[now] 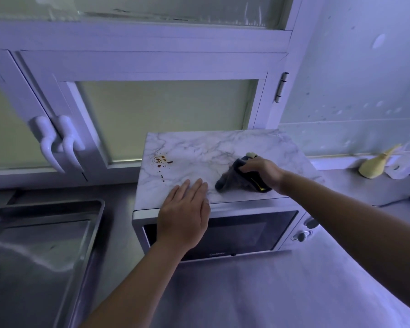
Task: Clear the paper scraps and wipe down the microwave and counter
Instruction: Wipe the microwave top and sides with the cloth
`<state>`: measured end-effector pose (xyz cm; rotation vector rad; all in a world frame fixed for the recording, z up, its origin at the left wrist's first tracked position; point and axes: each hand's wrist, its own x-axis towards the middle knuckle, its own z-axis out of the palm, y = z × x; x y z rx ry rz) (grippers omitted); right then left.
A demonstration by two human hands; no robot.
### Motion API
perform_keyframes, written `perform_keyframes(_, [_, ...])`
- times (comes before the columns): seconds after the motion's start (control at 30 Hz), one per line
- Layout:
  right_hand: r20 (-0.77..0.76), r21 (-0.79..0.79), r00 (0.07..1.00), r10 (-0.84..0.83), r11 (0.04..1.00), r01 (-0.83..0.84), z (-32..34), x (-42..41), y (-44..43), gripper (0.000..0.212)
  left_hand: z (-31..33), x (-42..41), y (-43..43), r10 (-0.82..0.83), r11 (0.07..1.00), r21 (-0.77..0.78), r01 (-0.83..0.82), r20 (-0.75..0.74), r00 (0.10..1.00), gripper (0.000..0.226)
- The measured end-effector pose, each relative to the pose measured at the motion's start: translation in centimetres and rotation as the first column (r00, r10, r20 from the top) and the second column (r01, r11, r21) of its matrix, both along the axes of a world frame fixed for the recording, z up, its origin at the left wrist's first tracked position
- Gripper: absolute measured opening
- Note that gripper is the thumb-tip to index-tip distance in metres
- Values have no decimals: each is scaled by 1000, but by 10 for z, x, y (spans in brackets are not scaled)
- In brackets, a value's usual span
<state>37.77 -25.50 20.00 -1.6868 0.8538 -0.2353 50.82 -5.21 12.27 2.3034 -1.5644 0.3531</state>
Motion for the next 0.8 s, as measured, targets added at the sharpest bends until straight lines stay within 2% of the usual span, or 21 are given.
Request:
perform_keyframes(0.1, [46, 52, 999, 5, 999, -8, 5, -16, 15, 34, 3, 1, 1, 2, 1000, 30, -2, -7, 1000, 55])
perform_keyframes(0.23, [-26, 94, 1000, -16, 995, 19, 14, -35, 31, 58, 5, 1, 1, -7, 998, 66, 10, -35, 999, 63])
perform_keyframes(0.37, [-96, 189, 995, -33, 981, 50, 28, -57, 40, 53, 3, 4, 0, -6, 993, 120, 16, -76, 997, 60])
perform_keyframes(0.4, [-72, 236, 997, -40, 970, 56, 32, -64, 41, 53, 3, 5, 1, -8, 991, 132, 20, -88, 996, 57])
perform_keyframes(0.47, [85, 353, 991, -101, 933, 65, 38, -78, 46, 44, 3, 8, 1, -16, 988, 148, 35, -125, 992, 55])
perform_keyframes(0.53, [247, 481, 945, -212, 874, 70, 40, -91, 54, 32, 5, 12, 1, -29, 985, 164, 57, -164, 986, 56])
perform_keyframes(0.6, [338, 586, 879, -336, 806, 82, 38, -103, 66, 29, 12, 15, 1, -48, 978, 186, 92, -225, 973, 53])
perform_keyframes(0.63, [360, 636, 848, -388, 767, 81, 37, -107, 74, 30, 19, 14, 3, -58, 978, 173, 115, -305, 951, 50])
perform_keyframes(0.67, [371, 672, 827, -423, 737, 76, 37, -110, 82, 32, 27, 12, 7, -75, 985, 108, 133, -429, 900, 44])
perform_keyframes(0.7, [381, 689, 813, -440, 722, 68, 36, -113, 90, 34, 36, 7, 13, -114, 991, -2, 137, -573, 812, 37])
perform_keyframes(0.77, [395, 706, 791, -467, 705, 63, 35, -117, 104, 37, 53, -13, 29, -253, 967, -223, 122, -799, 545, 24])
perform_keyframes(0.8, [393, 717, 783, -482, 694, 67, 35, -119, 110, 39, 61, -28, 39, -324, 946, -294, 135, -860, 394, 27])
